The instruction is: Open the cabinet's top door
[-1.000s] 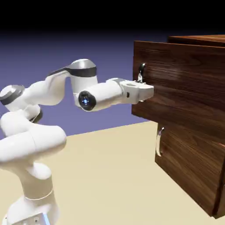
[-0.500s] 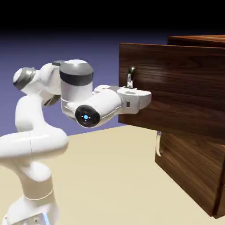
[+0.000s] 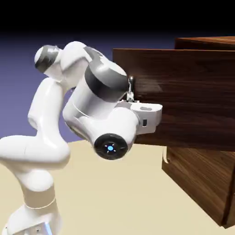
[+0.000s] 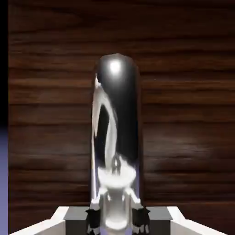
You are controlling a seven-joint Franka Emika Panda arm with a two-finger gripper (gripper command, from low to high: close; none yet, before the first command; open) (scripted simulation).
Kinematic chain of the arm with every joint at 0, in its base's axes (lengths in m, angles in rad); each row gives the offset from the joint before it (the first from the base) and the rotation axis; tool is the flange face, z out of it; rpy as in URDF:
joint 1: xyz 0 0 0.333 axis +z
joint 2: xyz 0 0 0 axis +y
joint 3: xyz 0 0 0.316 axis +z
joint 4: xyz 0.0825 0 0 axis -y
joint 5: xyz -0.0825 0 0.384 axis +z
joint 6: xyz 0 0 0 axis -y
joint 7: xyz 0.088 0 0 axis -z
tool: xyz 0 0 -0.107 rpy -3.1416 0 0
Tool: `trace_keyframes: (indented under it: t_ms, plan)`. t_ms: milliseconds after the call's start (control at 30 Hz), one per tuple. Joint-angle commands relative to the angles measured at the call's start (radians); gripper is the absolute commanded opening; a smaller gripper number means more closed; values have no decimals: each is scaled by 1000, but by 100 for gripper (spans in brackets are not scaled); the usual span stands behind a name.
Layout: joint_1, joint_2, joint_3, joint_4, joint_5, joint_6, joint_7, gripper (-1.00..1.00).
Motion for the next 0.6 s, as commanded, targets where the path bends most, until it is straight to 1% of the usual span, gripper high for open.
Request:
trace_keyframes:
  t_ms: [0, 267, 567]
  plan:
    - [-20, 36, 19, 32, -38, 1, -28, -100]
    - [-148, 326, 183, 264, -281, 58, -143, -100]
    - [-208, 652, 349, 441, -452, 187, -78, -100]
